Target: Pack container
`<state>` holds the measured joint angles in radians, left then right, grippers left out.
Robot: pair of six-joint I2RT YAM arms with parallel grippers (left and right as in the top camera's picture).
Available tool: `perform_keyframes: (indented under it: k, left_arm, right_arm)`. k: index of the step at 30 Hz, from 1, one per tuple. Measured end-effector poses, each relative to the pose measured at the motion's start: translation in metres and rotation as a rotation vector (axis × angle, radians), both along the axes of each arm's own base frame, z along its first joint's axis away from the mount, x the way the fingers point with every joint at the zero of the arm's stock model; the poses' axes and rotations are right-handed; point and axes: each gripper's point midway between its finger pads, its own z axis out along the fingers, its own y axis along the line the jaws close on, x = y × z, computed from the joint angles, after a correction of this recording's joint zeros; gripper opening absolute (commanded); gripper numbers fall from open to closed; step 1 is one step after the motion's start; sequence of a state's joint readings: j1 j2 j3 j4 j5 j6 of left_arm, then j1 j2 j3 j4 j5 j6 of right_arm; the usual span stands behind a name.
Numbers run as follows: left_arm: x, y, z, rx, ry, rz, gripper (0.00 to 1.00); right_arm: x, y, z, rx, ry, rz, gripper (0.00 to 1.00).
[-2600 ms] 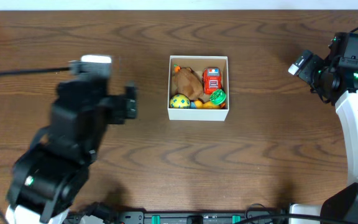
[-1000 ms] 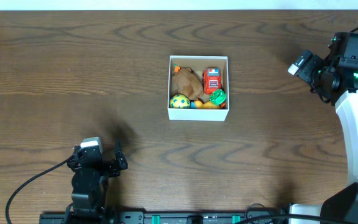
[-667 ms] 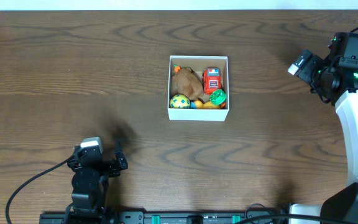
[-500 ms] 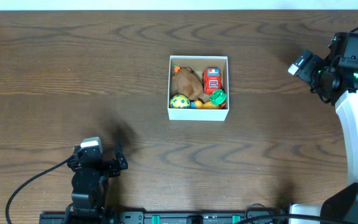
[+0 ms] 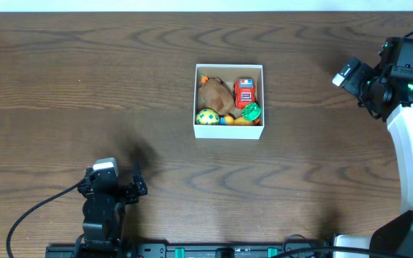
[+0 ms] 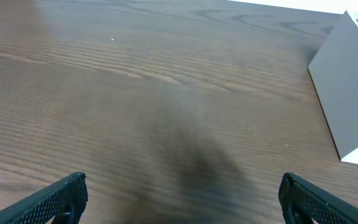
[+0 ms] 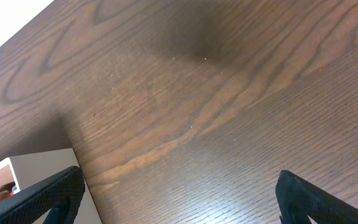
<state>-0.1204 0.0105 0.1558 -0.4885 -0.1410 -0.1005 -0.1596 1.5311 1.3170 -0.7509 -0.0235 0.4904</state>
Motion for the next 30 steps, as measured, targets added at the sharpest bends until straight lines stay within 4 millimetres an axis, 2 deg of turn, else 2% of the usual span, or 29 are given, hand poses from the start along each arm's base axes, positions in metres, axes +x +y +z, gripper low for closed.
perform_keyframes:
  k: [5, 9, 13, 15, 18, 24, 30]
  left_arm:
    - [0.000, 0.000, 0.000, 0.000, 0.000, 0.000, 0.98]
    - [0.000, 0.000, 0.000, 0.000, 0.000, 0.000, 0.98]
    - [0.000, 0.000, 0.000, -0.001, -0.001, 0.000, 0.98]
    - [0.000, 0.000, 0.000, -0.001, 0.000, -0.001, 0.98]
    - [0.000, 0.000, 0.000, -0.001, -0.001, -0.002, 0.98]
    - [0.000, -0.001, 0.000, -0.002, -0.001, -0.003, 0.98]
    - [0.000, -0.001, 0.000, -0.001, 0.000, -0.003, 0.98]
  right_arm:
    - [-0.007, 0.012, 0.006, -0.016, 0.008, 0.026, 0.99]
    - [-0.017, 0.036, 0.042, -0.110, -0.087, 0.091, 0.99]
    - [-0.039, 0.052, 0.085, -0.246, -0.273, 0.192, 0.99]
    - [-0.054, 0.052, 0.092, -0.302, -0.336, 0.223, 0.99]
    - [-0.081, 0.049, 0.081, -0.366, -0.389, 0.256, 0.99]
    - [-0.127, 0.044, 0.033, -0.417, -0.421, 0.276, 0.99]
    - [-0.151, 0.042, 0.003, -0.431, -0.452, 0.274, 0.99]
